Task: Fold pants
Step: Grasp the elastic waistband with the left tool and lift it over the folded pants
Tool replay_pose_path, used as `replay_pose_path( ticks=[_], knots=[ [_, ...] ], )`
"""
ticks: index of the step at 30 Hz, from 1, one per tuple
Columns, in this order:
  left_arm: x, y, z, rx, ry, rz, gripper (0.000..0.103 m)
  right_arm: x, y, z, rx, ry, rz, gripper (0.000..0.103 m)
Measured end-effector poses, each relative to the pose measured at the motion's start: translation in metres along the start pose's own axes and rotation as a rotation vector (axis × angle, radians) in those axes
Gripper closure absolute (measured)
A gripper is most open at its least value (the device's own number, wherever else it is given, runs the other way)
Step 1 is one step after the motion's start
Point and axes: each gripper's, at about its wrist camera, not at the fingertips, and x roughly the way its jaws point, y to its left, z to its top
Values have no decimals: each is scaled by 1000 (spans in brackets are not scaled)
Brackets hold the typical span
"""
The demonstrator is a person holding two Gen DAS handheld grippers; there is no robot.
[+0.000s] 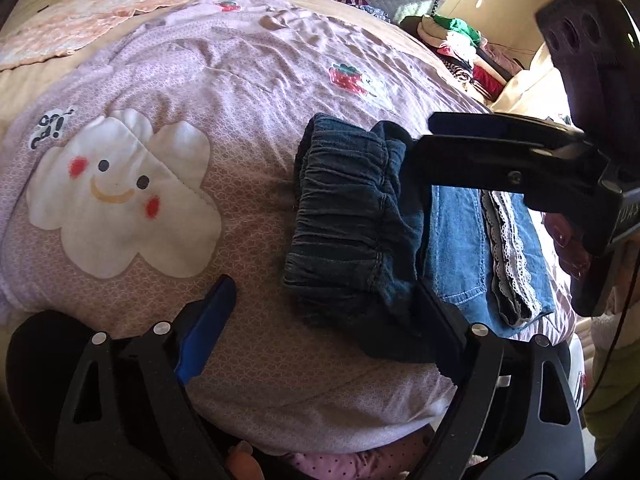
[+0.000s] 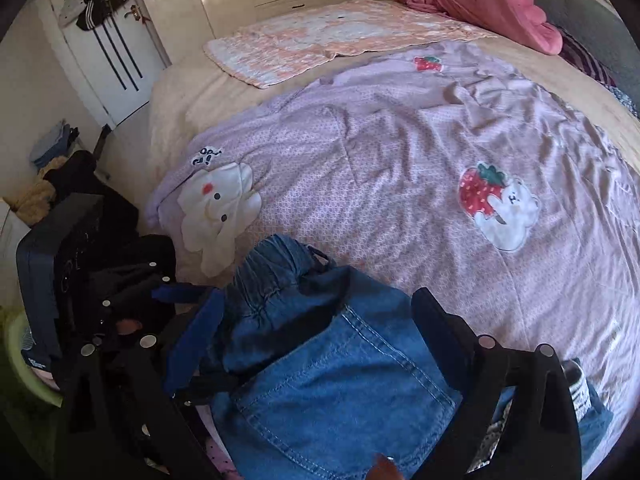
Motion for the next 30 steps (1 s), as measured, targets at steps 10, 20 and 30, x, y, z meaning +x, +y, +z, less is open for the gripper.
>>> replay_pose_path(
  ticks=[10,20,30],
  knots=[
    [7,1,3,1,-6,-2,23,62,4,10,-71,153,118,53],
    [4,1,14,-40,-50,-152,14,-21,-32,-12,52,-94,339,72],
    [9,-38,29,-61,-12,-372,68,-80,-60,-40,97,-204,301,67]
  ],
)
